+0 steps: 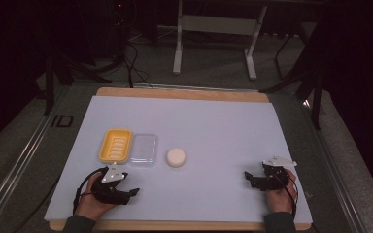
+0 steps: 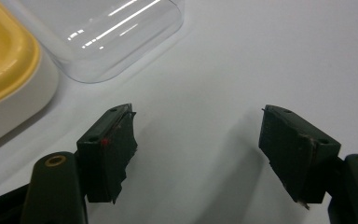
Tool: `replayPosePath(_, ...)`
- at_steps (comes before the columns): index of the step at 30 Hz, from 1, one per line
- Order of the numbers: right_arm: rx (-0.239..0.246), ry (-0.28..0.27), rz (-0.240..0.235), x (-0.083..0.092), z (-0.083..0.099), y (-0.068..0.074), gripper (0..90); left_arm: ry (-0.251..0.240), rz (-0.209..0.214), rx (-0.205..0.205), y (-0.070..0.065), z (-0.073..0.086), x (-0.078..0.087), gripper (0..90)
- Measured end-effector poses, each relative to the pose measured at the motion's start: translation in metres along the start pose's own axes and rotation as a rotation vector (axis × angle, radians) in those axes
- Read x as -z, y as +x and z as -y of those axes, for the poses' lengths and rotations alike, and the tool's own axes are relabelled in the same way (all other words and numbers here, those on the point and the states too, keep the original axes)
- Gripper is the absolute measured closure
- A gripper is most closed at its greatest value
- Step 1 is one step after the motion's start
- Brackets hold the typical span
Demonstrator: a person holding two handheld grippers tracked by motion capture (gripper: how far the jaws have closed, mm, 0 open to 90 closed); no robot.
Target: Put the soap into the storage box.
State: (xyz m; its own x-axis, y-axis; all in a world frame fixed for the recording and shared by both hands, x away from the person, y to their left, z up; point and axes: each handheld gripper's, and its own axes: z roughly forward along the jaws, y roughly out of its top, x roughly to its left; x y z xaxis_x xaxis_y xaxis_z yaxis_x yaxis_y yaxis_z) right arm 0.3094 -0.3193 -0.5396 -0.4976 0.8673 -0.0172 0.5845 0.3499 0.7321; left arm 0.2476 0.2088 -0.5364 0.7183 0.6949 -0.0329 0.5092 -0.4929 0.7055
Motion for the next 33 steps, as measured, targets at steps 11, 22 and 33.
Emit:
replayPosePath(11, 0.013, -0.082, -0.022, 0.008, 0.004, 0.000, 14.2, -0.004, 0.001, -0.013, -0.004, -0.004, 0.000, 27.2)
replayPosePath(22, 0.062, -0.099, 0.012, 0.009, 0.005, 0.007, 14.8, 0.010, 0.000, -0.082, -0.007, -0.020, 0.001, 27.2)
replayPosePath(33, 0.056, -0.116, 0.014, 0.011, 0.006, 0.007, 20.2, 0.032, 0.036, -0.144, -0.003, -0.047, -0.006, 28.0)
